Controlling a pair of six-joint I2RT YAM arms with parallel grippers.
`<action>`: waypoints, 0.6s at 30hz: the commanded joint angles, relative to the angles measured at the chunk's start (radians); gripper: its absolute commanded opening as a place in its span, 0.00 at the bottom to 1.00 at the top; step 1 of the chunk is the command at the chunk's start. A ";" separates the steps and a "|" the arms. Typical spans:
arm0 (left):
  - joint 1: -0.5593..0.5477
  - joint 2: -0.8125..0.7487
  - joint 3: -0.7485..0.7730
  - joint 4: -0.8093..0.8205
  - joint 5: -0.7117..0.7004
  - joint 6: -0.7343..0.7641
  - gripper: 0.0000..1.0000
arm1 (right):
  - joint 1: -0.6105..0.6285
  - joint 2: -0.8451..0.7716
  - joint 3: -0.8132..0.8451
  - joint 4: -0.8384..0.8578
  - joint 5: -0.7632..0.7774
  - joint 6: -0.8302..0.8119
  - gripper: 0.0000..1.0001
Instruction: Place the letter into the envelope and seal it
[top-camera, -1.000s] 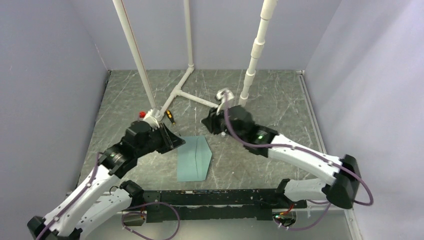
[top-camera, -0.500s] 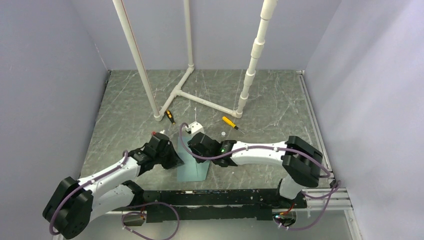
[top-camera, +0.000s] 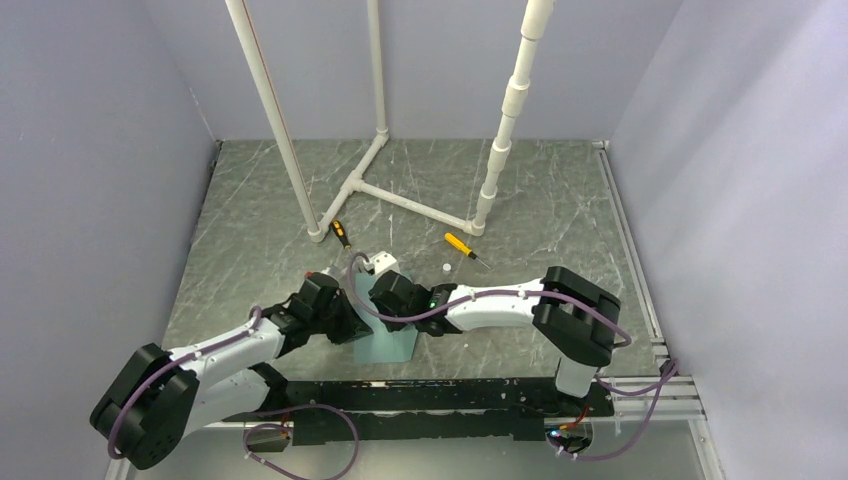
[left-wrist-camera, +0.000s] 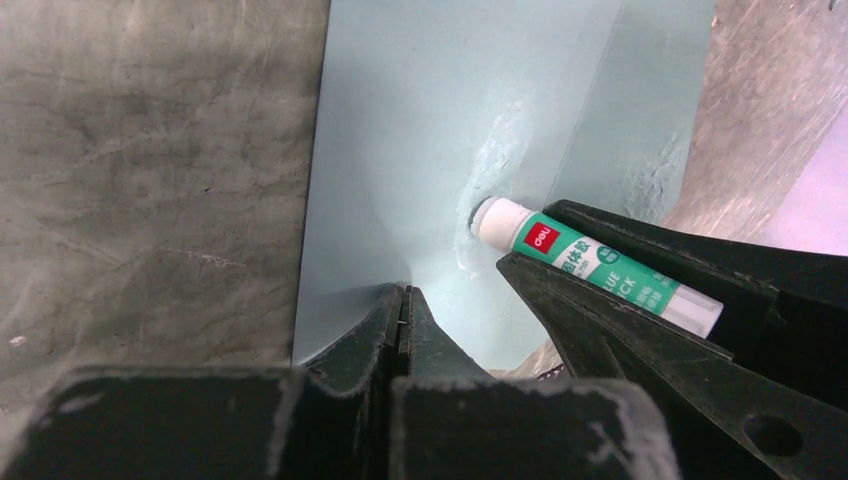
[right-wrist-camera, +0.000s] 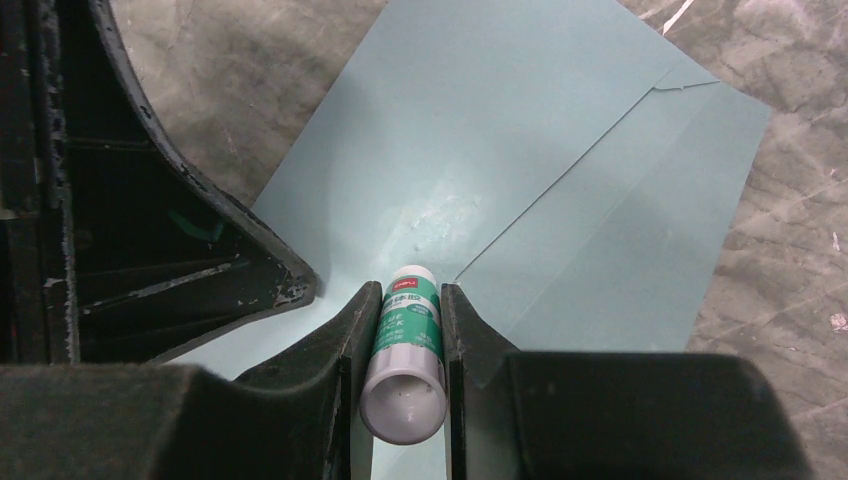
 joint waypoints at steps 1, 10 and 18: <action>0.000 -0.024 -0.026 -0.049 -0.029 -0.014 0.02 | 0.009 0.017 0.043 0.039 0.026 -0.001 0.00; 0.000 -0.073 -0.030 -0.112 -0.056 0.021 0.02 | 0.010 0.083 0.065 0.010 0.148 -0.005 0.00; 0.000 -0.117 -0.026 -0.150 -0.083 0.052 0.02 | -0.001 0.135 0.131 -0.017 0.208 -0.016 0.00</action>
